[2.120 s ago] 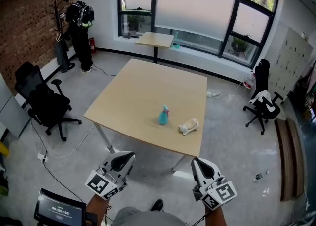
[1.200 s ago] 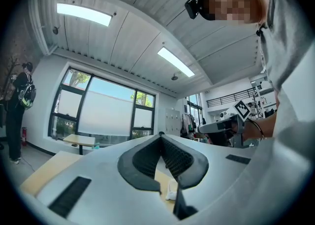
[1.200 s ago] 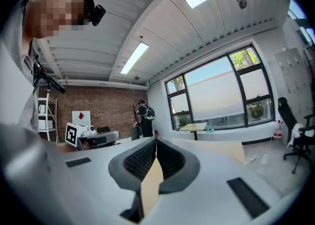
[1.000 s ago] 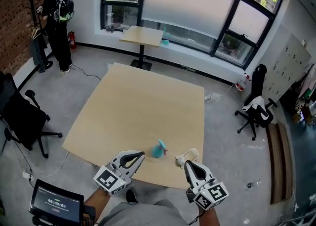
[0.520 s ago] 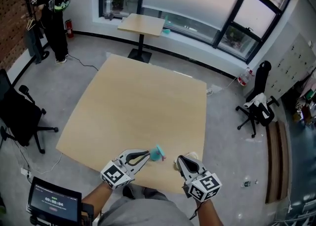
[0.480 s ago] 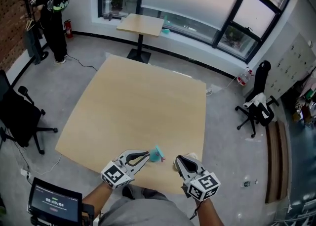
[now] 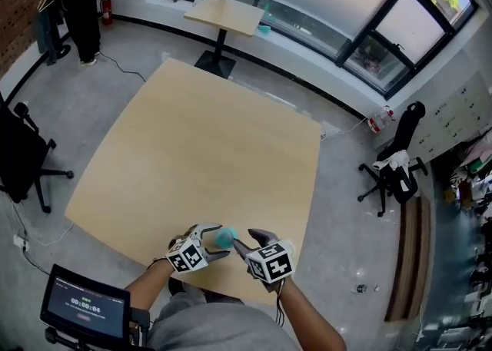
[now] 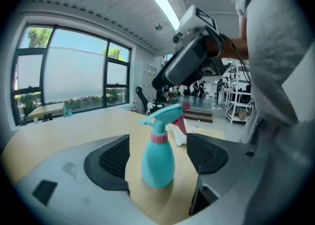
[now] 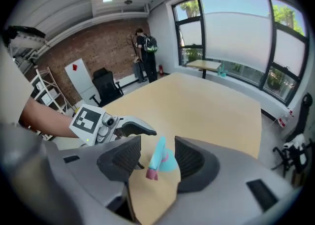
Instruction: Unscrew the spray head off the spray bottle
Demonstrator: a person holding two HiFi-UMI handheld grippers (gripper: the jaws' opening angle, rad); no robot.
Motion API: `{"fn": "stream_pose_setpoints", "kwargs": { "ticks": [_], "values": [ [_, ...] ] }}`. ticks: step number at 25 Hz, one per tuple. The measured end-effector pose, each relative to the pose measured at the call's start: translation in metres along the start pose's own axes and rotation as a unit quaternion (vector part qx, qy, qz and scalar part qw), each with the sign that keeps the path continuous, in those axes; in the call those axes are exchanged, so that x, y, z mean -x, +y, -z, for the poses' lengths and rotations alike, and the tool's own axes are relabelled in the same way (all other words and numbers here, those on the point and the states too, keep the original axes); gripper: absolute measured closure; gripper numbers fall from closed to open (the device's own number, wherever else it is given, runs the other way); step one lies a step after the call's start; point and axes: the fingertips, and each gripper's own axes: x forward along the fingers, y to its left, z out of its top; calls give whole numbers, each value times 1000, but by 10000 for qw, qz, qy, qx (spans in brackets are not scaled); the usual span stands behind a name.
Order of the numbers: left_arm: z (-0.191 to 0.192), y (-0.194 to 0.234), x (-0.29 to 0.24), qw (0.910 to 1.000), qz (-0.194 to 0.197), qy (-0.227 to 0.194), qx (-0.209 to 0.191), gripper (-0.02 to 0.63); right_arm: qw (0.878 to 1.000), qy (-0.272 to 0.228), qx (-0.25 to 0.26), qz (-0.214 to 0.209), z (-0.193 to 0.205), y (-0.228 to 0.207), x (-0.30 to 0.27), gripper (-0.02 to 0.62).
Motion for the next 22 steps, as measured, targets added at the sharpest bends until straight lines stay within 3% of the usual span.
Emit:
{"fn": "stream_pose_setpoints", "kwargs": {
  "ticks": [4, 8, 9, 11, 12, 17, 20, 22],
  "values": [
    [20, 3, -44, 9991, 155, 199, -336, 210, 9945, 991, 273, 211, 26, -11, -43, 396],
    [23, 0, -70, 9960, 570, 327, -610, 207, 9832, 1663, 658, 368, 49, -19, -67, 396],
    [27, -4, -76, 9946, 699, 398, -659, 209, 9808, 1770, 738, 358, 54, -19, -69, 398],
    [31, -8, -83, 9934, 807, 420, -698, 233, 9769, 1898, 932, 313, 59, -16, -72, 466],
    [32, -7, -84, 9939, 800, 360, -669, 278, 9753, 1927, 1038, 291, 59, -15, -73, 466],
    [38, 6, -83, 9956, 833, 76, -428, 281, 9690, 1933, 1535, 54, 55, -16, -85, 468],
    [39, 4, -81, 9946, 951, 28, -413, 281, 9494, 1978, 2432, -186, 55, -10, -85, 468],
    [38, 1, -81, 9936, 1044, 20, -442, 281, 9200, 2062, 3306, -420, 57, -7, -82, 468]
  ]
}}
